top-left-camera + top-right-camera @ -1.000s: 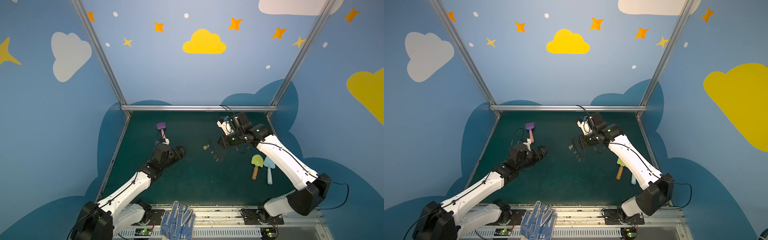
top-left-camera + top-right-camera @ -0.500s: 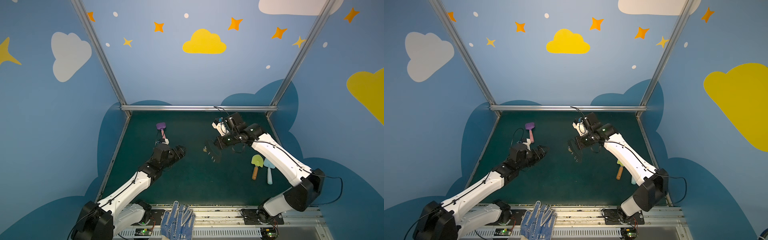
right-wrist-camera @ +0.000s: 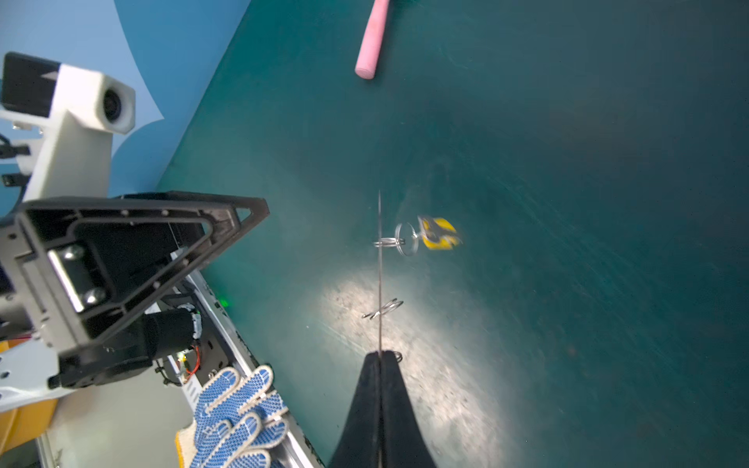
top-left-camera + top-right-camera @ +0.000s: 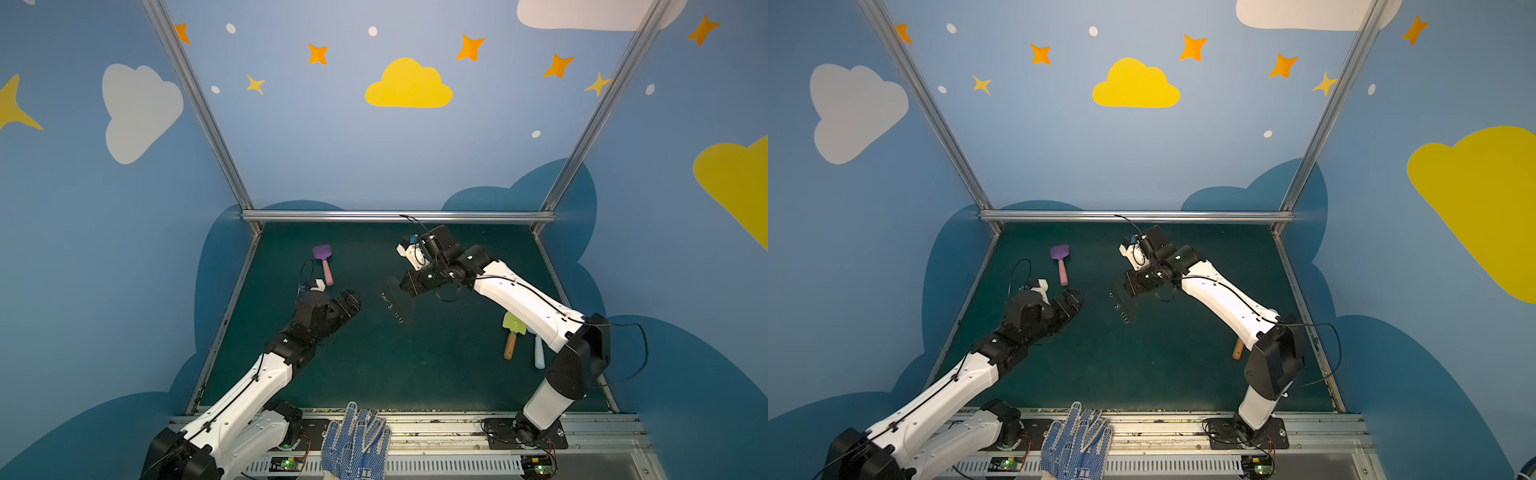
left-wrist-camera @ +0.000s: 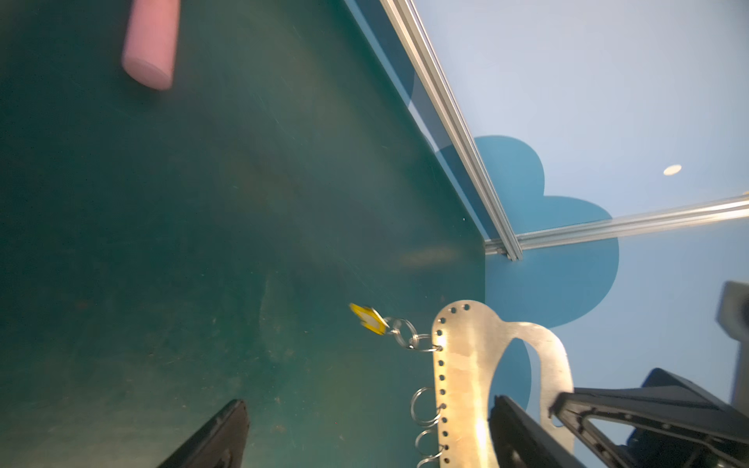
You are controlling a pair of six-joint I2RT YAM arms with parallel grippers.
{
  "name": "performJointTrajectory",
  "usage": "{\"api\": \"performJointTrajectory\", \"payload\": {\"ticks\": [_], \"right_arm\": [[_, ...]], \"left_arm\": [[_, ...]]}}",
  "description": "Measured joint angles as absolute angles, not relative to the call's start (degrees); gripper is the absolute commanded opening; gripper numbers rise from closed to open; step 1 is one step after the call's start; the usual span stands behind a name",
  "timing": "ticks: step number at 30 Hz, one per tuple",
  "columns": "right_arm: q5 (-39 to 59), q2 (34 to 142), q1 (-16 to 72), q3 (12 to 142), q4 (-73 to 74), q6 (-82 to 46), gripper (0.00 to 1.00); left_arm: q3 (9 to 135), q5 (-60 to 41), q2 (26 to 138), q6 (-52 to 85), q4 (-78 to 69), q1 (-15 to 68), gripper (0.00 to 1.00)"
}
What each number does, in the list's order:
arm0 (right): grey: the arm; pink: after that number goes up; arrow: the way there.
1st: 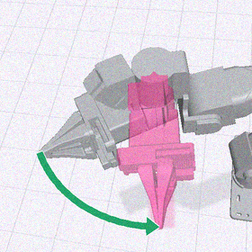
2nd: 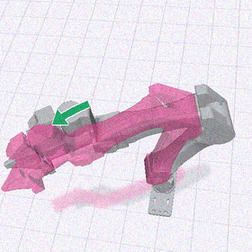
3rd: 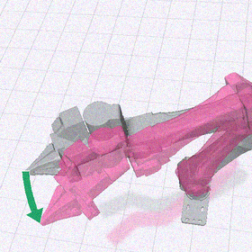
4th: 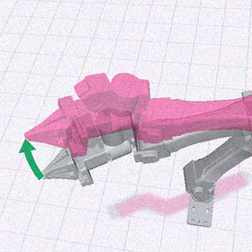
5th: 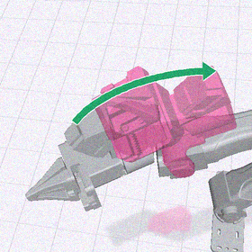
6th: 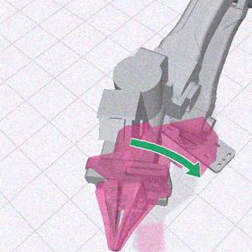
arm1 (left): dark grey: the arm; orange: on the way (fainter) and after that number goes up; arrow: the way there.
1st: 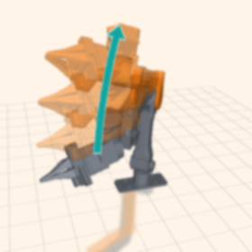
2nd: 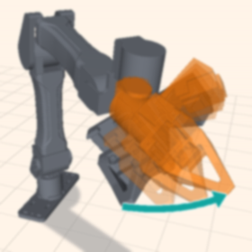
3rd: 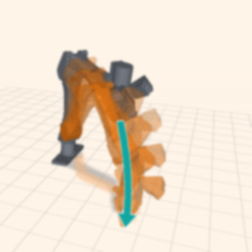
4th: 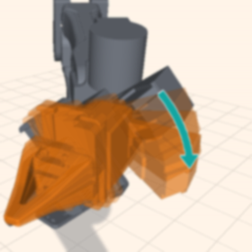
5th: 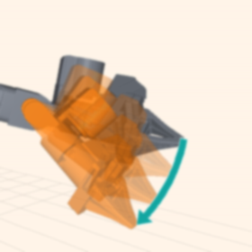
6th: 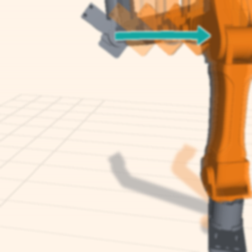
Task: Put the keys on the keyring
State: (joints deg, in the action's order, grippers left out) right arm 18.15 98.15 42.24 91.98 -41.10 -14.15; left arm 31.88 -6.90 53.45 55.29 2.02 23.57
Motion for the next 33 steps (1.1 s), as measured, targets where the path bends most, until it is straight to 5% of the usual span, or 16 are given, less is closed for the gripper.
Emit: {"api": "performJointTrajectory", "payload": {"ticks": [14,33], "right_arm": [[28.0,100.2,31.8,74.7,-21.8,-24.6,0.0],[28.4,99.3,18.6,64.1,-17.1,-23.4,0.0]], "left_arm": [[31.9,-6.3,55.4,58.0,7.5,22.0,0.95],[31.9,-10.7,61.5,60.1,4.5,22.0,0.97]]}}
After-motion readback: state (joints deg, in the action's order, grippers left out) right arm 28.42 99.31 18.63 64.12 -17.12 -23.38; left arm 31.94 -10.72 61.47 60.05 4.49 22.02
